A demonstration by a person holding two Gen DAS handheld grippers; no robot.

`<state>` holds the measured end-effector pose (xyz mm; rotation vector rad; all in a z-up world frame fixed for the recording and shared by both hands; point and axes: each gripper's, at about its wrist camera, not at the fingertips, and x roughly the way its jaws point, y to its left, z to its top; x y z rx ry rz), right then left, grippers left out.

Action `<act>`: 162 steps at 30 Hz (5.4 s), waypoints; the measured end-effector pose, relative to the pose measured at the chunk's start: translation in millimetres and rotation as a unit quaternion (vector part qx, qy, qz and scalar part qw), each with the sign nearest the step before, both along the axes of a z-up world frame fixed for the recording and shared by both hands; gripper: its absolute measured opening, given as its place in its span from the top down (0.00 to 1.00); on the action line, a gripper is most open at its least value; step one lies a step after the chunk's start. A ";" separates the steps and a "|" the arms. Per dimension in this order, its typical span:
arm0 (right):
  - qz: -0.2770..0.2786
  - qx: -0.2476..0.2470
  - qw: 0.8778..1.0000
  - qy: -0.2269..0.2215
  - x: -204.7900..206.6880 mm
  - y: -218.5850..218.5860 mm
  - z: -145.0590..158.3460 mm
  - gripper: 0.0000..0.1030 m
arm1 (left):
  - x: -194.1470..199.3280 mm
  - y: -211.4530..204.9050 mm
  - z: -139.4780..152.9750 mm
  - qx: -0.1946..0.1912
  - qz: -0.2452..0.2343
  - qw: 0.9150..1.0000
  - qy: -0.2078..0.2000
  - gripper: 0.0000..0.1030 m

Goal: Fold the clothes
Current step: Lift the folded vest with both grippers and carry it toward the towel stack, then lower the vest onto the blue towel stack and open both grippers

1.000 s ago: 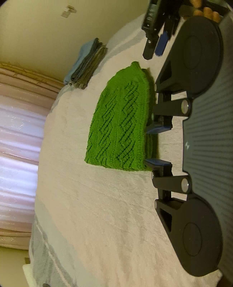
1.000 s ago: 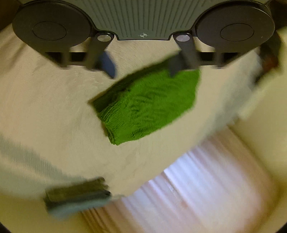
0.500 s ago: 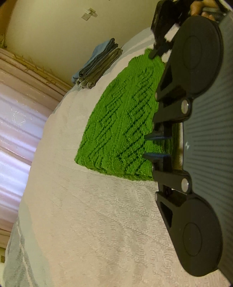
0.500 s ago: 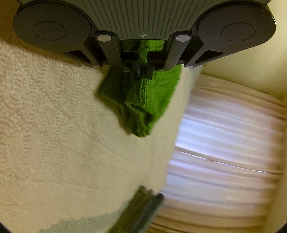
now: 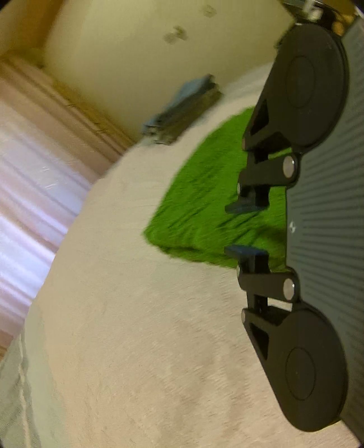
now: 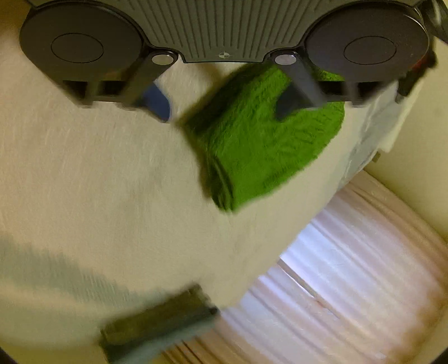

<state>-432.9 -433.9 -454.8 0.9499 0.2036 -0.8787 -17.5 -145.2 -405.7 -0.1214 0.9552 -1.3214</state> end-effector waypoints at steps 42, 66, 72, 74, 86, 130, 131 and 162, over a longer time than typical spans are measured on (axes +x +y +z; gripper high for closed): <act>0.087 0.187 0.977 -0.046 -1.2 -163.2 128.3 0.69 | 9.6 -225.1 91.7 0.089 -0.157 0.964 0.193 0.80; -0.038 0.125 0.990 -0.047 -171.9 -426.2 223.3 0.69 | -194.1 -625.1 141.3 0.054 -0.268 0.949 0.158 0.80; -0.039 0.138 0.988 -0.052 -175.6 -490.4 190.3 0.69 | -203.1 -688.8 117.2 0.070 -0.256 0.952 0.153 0.80; -0.041 0.143 0.987 -0.053 -176.5 -504.5 179.5 0.69 | -203.3 -703.8 109.5 0.078 -0.256 0.952 0.150 0.80; -0.063 0.168 0.983 -0.032 -176.8 -559.7 114.6 0.68 | -203.4 -774.5 42.9 0.109 -0.276 0.944 0.146 0.79; -0.061 -0.038 0.932 0.355 -62.2 -539.5 150.6 0.38 | -315.6 -797.6 97.2 0.090 -0.366 0.897 -0.232 0.98; -0.068 -0.039 0.934 0.348 -64.3 -538.3 155.5 0.38 | -309.2 -799.5 100.7 0.084 -0.354 0.901 -0.235 0.98; -0.029 0.024 0.947 0.318 -76.2 -427.4 151.3 0.52 | -259.9 -670.7 97.6 0.147 -0.289 0.923 -0.207 0.99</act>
